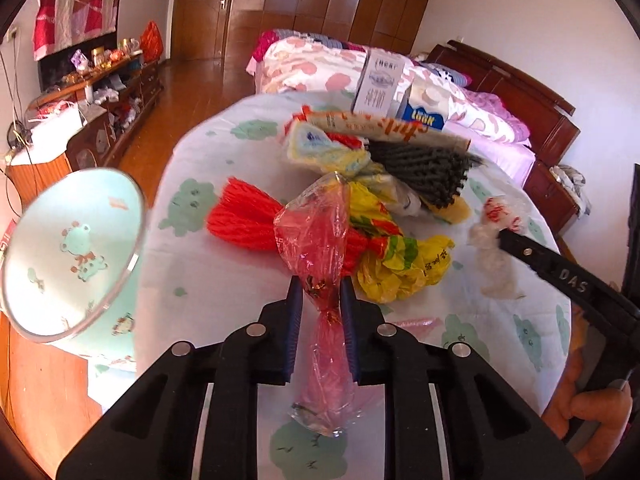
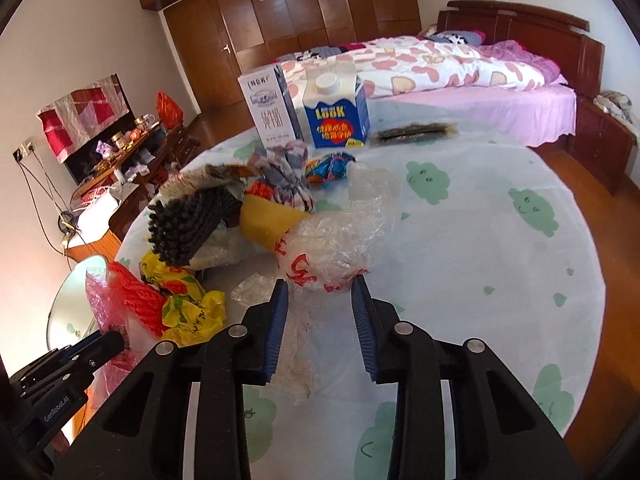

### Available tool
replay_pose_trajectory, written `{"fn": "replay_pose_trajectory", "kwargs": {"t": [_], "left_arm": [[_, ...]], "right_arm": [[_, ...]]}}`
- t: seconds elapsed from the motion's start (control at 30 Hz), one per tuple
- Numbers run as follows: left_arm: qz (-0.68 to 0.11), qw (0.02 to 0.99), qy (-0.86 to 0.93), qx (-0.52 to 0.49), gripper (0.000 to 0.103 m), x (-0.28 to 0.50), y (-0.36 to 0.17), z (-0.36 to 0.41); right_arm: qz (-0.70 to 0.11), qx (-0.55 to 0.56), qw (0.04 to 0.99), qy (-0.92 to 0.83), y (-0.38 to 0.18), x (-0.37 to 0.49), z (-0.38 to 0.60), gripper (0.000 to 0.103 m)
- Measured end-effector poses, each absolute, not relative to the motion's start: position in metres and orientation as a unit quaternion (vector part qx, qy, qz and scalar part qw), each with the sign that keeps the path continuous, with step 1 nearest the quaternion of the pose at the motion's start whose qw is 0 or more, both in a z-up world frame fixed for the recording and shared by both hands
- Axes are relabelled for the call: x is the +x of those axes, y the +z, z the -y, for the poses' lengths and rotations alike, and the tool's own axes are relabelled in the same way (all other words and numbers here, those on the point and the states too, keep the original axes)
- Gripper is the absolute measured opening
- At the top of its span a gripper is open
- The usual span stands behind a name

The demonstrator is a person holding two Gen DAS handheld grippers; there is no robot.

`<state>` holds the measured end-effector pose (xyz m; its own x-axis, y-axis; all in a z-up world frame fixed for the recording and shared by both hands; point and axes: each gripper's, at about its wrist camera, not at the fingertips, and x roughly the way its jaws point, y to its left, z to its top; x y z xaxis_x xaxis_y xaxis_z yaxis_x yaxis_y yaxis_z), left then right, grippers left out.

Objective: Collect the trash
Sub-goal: 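Grasp the pink plastic bag with the left tool while the right tool grasps the clear bag, then carry the pink bag over the bin and open the left tool to drop it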

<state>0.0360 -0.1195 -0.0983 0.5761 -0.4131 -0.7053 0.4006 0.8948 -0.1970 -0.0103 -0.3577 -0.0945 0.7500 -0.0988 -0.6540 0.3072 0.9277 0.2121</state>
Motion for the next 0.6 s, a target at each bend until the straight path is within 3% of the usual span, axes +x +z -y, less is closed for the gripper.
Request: {"fn": "replay_pose_trajectory", "kwargs": {"t": [0.3,0.6], "left_arm": [[-0.348,0.919,-0.186,-0.024,0.018,0.040,-0.057,0.069],[-0.338,0.939,-0.058,-0.011,0.018,0.074,-0.049,-0.005]], "right_arm": [[-0.257,0.117,0.955,-0.090,-0.037,-0.025,0.325,0.034],[-0.267,0.049,0.961,0.049,-0.034,0.030,0.213,0.034]]}}
